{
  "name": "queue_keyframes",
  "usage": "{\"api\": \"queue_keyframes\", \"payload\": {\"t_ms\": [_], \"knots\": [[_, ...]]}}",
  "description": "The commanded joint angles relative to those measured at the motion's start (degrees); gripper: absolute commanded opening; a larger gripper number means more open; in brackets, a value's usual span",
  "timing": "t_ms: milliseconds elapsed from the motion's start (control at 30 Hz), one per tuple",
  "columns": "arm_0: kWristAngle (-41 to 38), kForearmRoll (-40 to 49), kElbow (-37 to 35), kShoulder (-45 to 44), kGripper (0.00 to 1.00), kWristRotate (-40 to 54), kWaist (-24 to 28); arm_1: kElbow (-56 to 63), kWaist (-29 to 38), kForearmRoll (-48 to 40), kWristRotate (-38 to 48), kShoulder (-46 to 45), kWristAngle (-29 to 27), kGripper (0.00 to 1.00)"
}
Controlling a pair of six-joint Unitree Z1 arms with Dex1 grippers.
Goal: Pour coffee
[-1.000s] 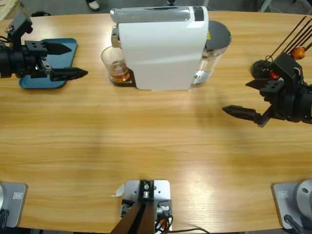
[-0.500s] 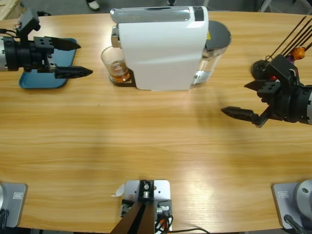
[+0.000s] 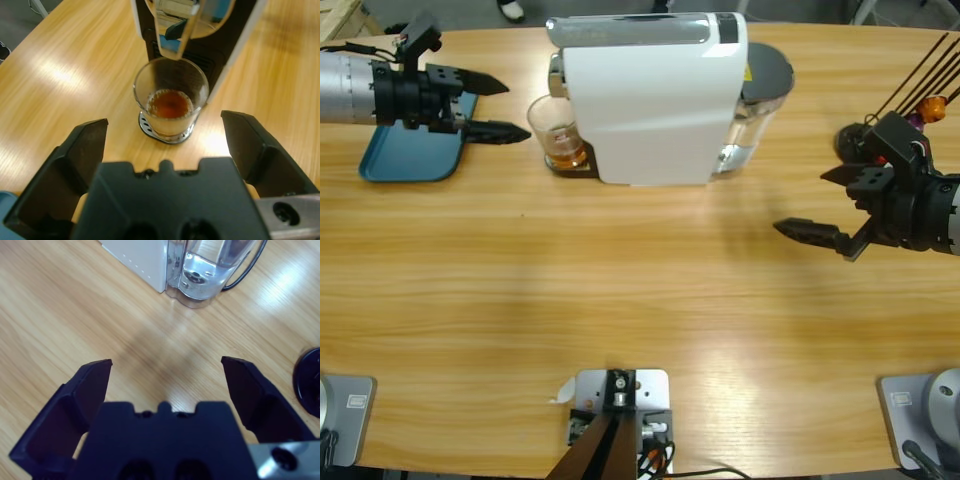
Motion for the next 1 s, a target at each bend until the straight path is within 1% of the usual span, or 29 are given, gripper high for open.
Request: {"api": "queue_keyframes", "payload": {"t_ms": [33, 700, 1000], "knots": [[0.12, 0.68, -2.42, 5.38, 0.987, 0.43, -1.66, 0.43, 0.63, -0.57, -0.15, 1.07, 0.19, 1.000], [-0.21, 0.68, -6.73, 11.04, 0.996, 0.16, -5.44, 0.36, 0.63, -0.49, -0.15, 1.33, 0.19, 1.000], [-0.51, 0.68, -6.54, 11.43, 0.996, 0.86, -6.02, 0.36, 0.63, -0.49, -0.15, 1.16, 0.19, 1.000]]}}
